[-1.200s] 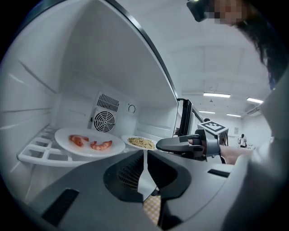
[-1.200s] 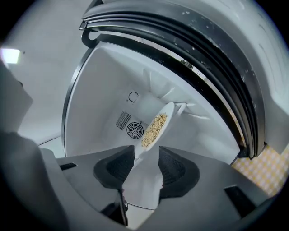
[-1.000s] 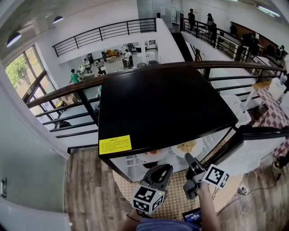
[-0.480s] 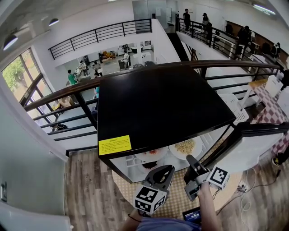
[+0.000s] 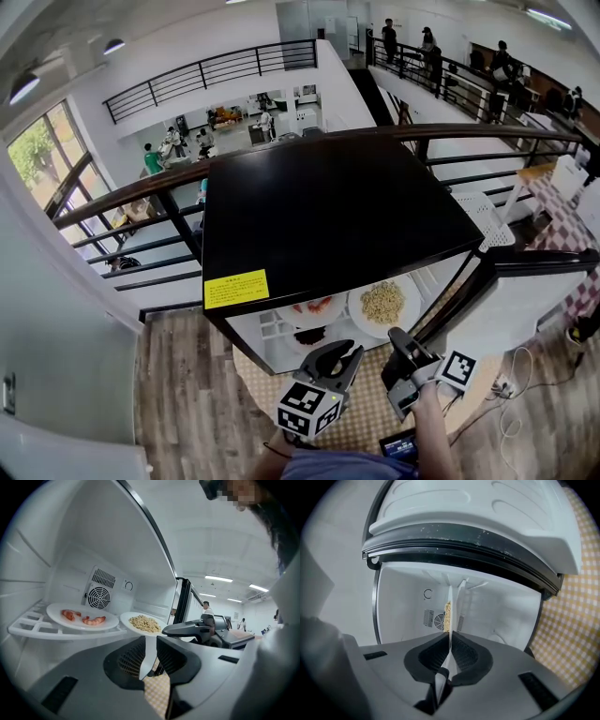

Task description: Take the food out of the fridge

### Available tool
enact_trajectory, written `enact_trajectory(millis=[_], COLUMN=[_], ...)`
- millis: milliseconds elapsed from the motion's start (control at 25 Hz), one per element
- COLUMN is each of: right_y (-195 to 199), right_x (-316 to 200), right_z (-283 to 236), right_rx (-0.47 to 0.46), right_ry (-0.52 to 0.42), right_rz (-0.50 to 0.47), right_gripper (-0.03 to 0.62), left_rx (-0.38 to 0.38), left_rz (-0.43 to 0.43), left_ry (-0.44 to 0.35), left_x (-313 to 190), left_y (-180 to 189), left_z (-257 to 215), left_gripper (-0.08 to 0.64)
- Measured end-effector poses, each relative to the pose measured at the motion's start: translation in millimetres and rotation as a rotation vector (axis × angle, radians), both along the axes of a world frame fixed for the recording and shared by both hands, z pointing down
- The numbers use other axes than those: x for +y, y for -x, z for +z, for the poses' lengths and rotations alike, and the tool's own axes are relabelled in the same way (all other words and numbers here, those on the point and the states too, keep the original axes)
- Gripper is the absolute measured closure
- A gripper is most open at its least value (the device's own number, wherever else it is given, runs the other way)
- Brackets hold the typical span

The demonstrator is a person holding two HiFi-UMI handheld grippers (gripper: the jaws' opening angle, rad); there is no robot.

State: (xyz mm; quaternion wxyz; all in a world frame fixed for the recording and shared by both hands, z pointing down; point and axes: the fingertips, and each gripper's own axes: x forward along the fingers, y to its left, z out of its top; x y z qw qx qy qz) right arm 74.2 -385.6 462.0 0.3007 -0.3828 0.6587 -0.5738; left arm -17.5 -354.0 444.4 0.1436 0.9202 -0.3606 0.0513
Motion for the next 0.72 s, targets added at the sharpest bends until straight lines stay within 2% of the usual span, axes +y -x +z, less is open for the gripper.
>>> enact_trajectory(millis=[120,440,720], right_y=[-1,1,-9], right_x=[7,32,51], right_z=[2,5,8], right_rx=[-0.009,-0.045,-0.04], right_ry=[0.01,0.032,0.04], right_rz=[-0.017,-0.085,-0.113], right_gripper=[0.566,0.568,0.568], left_rx=[-0.009,-0.024,-0.042], left_rz=[0.009,-0.01,-0.021], left_ry=[0.02,0.026,0.023], left_x=[4,14,29], left_y=[-3,-7,-13], left_z=[6,10,11], left_gripper=[0.456,0.436,0.411])
